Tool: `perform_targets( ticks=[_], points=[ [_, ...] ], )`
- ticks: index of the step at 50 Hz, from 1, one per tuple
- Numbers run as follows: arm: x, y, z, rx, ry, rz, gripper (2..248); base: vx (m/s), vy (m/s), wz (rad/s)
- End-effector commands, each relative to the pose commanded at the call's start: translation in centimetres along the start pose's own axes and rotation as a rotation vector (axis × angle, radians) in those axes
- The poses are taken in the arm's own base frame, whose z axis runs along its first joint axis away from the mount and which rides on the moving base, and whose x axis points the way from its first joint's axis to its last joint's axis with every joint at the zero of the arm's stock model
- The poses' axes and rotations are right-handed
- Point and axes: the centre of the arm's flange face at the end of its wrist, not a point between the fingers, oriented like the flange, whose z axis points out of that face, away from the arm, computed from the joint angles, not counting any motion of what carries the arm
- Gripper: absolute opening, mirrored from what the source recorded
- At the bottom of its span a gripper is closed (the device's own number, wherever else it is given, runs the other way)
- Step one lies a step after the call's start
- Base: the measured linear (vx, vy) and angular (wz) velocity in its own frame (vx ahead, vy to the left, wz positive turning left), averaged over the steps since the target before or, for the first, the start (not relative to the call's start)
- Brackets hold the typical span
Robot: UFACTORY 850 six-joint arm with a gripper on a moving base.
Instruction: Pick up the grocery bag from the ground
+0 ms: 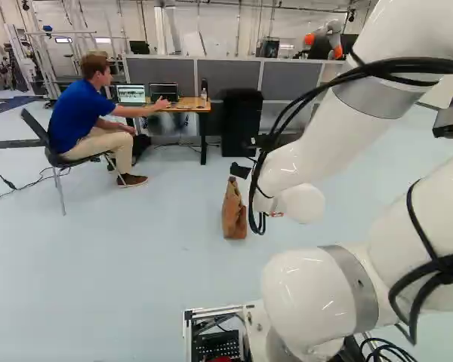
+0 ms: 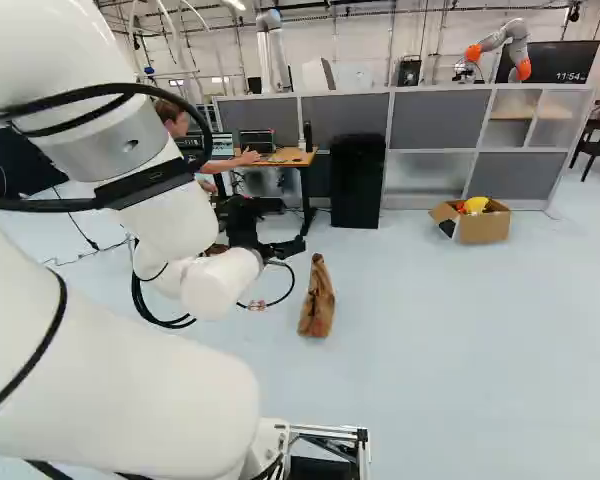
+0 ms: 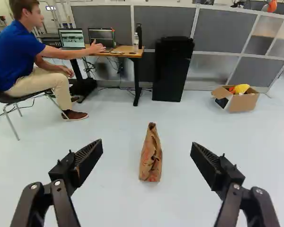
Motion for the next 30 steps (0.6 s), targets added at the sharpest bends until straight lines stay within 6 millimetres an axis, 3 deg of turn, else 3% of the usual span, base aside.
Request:
perform_targets(
  ticks=[30],
  points=[
    [0.0,0.0,0.0,0.0,0.0,0.0,247,0.253,0.006,-0.009]
  ],
)
